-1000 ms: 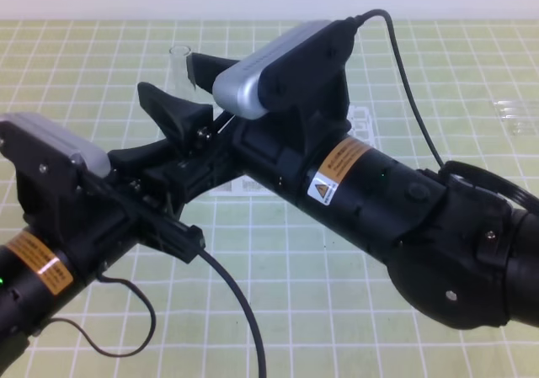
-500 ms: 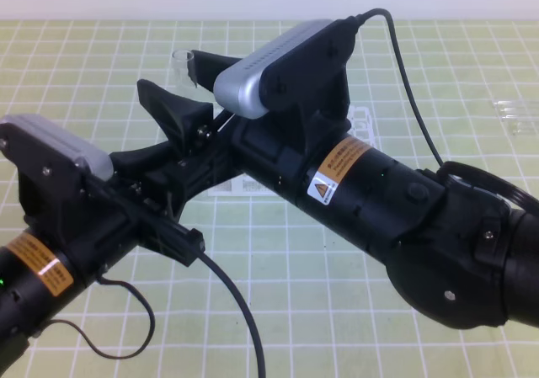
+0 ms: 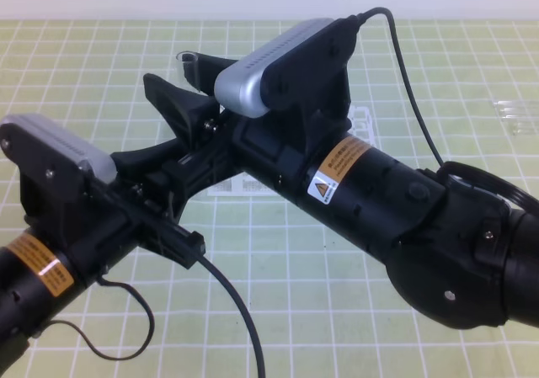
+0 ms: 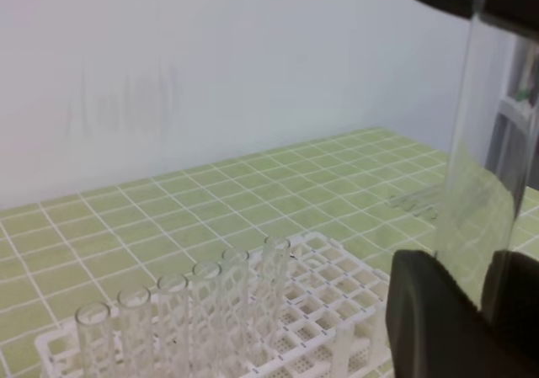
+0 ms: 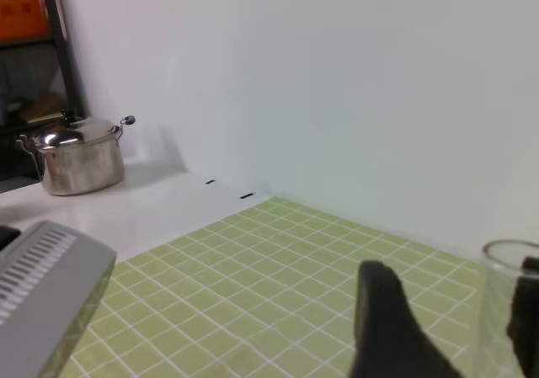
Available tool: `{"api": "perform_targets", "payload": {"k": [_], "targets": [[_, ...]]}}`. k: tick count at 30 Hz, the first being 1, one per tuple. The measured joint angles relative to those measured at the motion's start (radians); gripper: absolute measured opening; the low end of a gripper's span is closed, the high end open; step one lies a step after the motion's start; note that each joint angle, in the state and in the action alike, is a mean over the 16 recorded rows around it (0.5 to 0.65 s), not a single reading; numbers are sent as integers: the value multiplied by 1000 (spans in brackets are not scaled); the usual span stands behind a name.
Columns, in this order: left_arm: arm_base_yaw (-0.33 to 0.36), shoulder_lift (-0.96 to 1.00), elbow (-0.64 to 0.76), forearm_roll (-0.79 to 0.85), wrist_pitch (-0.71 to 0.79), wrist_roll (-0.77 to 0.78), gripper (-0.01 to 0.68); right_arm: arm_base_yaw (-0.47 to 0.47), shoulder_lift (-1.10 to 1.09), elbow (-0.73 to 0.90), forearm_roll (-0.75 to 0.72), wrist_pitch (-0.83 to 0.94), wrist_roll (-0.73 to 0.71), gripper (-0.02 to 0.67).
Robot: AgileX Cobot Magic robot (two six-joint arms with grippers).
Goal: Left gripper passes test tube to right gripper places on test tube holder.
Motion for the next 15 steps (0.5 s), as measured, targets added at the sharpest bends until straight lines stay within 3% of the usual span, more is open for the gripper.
{"api": "perform_targets", "payload": {"k": [15], "targets": [[0,0,0,2,-16,5,35,-1,0,0,20,-7,-5,157]]}}
